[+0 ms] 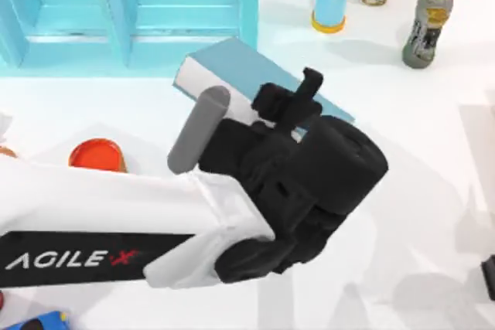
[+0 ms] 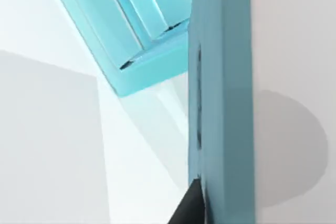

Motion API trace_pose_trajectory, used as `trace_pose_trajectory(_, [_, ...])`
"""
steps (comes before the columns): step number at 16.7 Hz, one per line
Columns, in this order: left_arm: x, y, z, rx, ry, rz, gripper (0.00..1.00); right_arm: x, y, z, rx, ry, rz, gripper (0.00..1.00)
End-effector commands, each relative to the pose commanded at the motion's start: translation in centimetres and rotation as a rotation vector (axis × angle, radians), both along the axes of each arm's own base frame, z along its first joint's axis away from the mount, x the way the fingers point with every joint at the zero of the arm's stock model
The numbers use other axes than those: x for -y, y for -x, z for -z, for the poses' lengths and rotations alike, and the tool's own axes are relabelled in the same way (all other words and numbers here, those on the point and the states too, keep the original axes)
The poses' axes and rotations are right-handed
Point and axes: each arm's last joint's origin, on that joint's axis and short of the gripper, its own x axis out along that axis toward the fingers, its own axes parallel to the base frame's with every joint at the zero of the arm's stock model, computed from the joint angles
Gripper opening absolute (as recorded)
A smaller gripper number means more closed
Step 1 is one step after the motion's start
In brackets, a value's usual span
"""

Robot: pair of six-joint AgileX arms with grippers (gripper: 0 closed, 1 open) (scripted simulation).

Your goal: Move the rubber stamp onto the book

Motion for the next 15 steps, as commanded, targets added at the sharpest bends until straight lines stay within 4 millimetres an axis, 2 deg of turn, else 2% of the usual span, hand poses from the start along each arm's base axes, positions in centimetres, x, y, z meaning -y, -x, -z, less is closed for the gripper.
trace_pose_trajectory(4, [3.3, 2.2, 2.6, 0.036, 0.252, -0.098, 0.00, 0.0, 0.0, 0.0, 0.000, 0.000, 0.000, 1.00])
trace_pose_trajectory(8, [5.6, 3.8, 4.3, 0.071, 0.402, -0.144, 0.00, 0.0, 0.0, 0.0, 0.000, 0.000, 0.000, 1.00])
trace_pose_trajectory(11, [6.3, 4.4, 4.8, 0.084, 0.449, -0.155, 0.00, 0.0, 0.0, 0.0, 0.000, 0.000, 0.000, 1.00])
trace_pose_trajectory(15, [6.4, 4.4, 4.9, 0.085, 0.452, -0.156, 0.00, 0.0, 0.0, 0.0, 0.000, 0.000, 0.000, 1.00])
